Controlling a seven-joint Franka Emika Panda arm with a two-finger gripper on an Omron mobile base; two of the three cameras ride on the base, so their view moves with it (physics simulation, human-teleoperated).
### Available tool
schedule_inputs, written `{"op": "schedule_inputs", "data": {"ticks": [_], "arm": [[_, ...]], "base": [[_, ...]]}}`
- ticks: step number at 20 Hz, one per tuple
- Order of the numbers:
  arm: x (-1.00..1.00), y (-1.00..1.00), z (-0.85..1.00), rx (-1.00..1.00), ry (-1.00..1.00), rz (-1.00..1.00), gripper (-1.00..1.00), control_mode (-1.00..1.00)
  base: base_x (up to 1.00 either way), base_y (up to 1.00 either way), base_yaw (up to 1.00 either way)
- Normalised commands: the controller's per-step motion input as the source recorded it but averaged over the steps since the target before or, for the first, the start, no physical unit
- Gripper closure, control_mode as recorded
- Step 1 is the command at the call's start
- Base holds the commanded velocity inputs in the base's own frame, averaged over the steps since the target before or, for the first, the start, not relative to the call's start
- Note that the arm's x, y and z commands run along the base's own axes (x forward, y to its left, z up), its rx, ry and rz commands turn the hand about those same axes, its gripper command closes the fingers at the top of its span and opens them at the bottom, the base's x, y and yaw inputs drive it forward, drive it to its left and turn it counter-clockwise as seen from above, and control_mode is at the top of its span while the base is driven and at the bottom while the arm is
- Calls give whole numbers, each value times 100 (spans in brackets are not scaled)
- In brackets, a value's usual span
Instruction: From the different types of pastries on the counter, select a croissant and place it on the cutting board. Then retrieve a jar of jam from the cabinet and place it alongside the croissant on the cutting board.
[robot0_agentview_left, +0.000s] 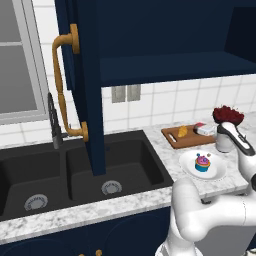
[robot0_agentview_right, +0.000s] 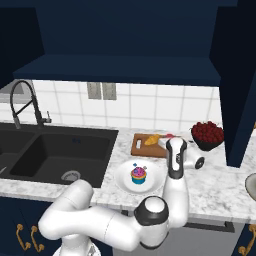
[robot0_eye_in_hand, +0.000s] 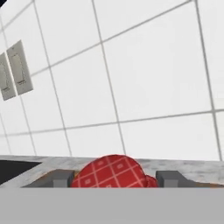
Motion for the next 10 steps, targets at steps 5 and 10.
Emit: {"op": "schedule_inputs", "data": {"ticks": [5, 10], "arm": [[-3, 1, 0, 0, 5, 0, -100, -100], [-3, 14, 25, -1, 0, 0, -100, -100]], "base": [[0, 0, 0], [0, 0, 0]]}}
